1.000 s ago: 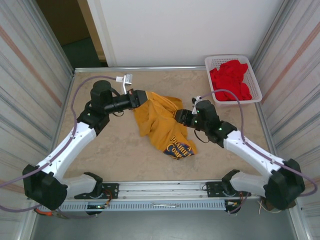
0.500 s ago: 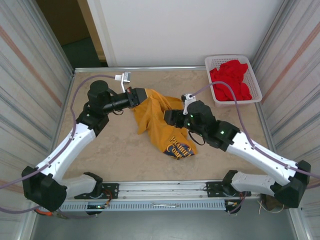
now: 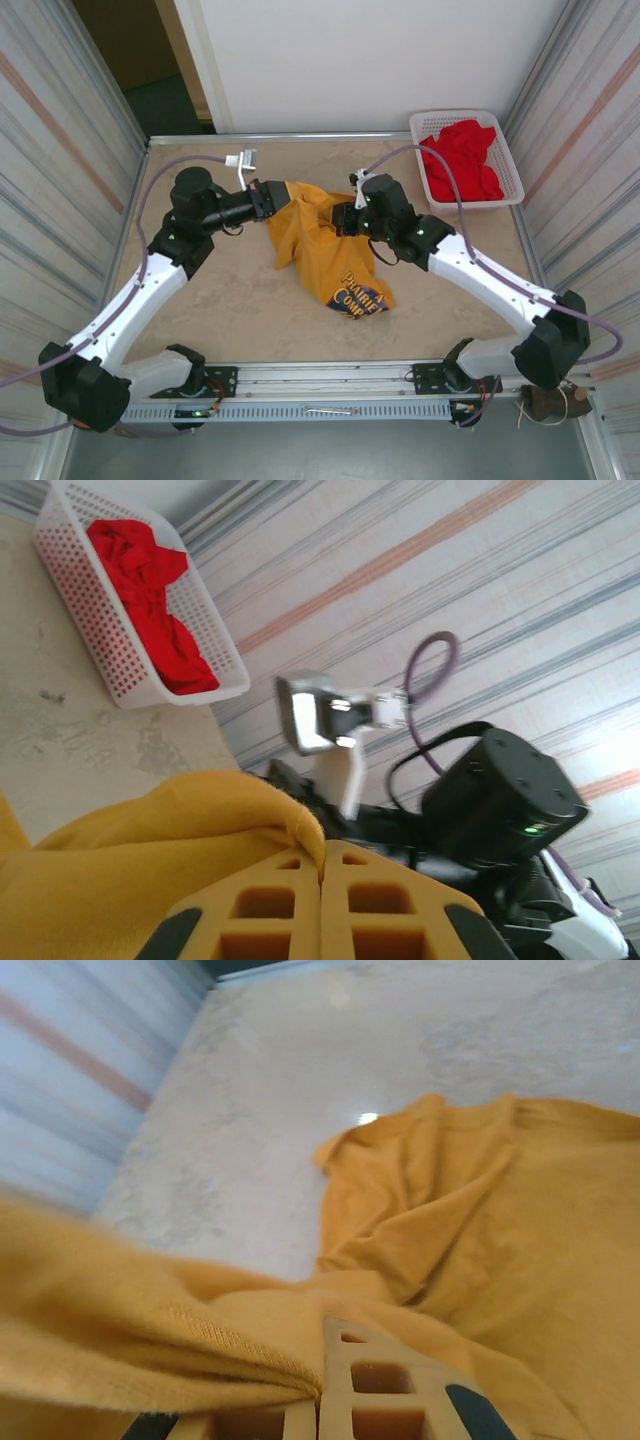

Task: Fold the inside-out t-shirt

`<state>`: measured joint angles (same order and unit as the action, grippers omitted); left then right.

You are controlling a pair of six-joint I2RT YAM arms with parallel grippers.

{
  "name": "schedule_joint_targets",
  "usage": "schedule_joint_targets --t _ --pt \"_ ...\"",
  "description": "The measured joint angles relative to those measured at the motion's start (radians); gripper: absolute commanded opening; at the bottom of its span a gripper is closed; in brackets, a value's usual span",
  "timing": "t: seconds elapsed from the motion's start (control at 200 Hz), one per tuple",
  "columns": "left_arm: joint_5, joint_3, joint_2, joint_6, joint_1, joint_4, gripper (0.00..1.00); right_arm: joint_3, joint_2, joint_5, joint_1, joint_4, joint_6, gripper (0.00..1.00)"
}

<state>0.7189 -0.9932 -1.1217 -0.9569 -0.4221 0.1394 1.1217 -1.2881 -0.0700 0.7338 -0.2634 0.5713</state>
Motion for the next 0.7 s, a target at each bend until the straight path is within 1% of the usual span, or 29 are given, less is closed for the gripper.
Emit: schedule_joint_targets --t 0.115,0.23,0.311,0.396,0.426,0.496,0.521,0.561,0.611,0.656,0.696 --pt "-0.014 0.045 -0.003 0.018 0.045 -0.005 0.0 -0.059 0.126 -0.166 -0.003 0.039 -0.016 0.0" --pt "-0.024 0.089 -0.027 0.027 0.084 -0.004 0.0 -0.126 0.244 -0.336 -0.023 0.14 -0.003 0.0" --pt "-0.018 0.105 -0.053 0.037 0.091 -0.005 0.0 -0.168 0.274 -0.422 -0.042 0.227 0.019 0.0" --pt "-0.01 0.106 -0.077 0.047 0.089 -0.004 0.0 -0.202 0.259 -0.488 -0.056 0.287 0.047 0.0" --pt "-0.01 0.106 -0.083 0.05 0.09 -0.004 0.08 -0.211 0.248 -0.509 -0.061 0.304 0.053 0.0" --pt "-0.01 0.106 -0.09 0.069 0.093 -0.01 0.31 -0.22 0.217 -0.539 -0.069 0.333 0.072 0.0" --pt "-0.013 0.106 -0.09 0.072 0.094 -0.016 0.41 -0.223 0.208 -0.547 -0.071 0.344 0.076 0.0" --pt "-0.013 0.106 -0.09 0.089 0.097 -0.026 0.53 -0.226 0.195 -0.56 -0.076 0.357 0.083 0.0" --pt "-0.018 0.106 -0.081 0.105 0.101 -0.048 0.6 -0.231 0.188 -0.566 -0.084 0.372 0.094 0.0" --pt "-0.026 0.106 -0.065 0.12 0.102 -0.078 0.64 -0.238 0.187 -0.571 -0.093 0.386 0.102 0.0" --pt "-0.033 0.108 -0.043 0.128 0.101 -0.098 0.65 -0.243 0.187 -0.577 -0.103 0.402 0.11 0.0"
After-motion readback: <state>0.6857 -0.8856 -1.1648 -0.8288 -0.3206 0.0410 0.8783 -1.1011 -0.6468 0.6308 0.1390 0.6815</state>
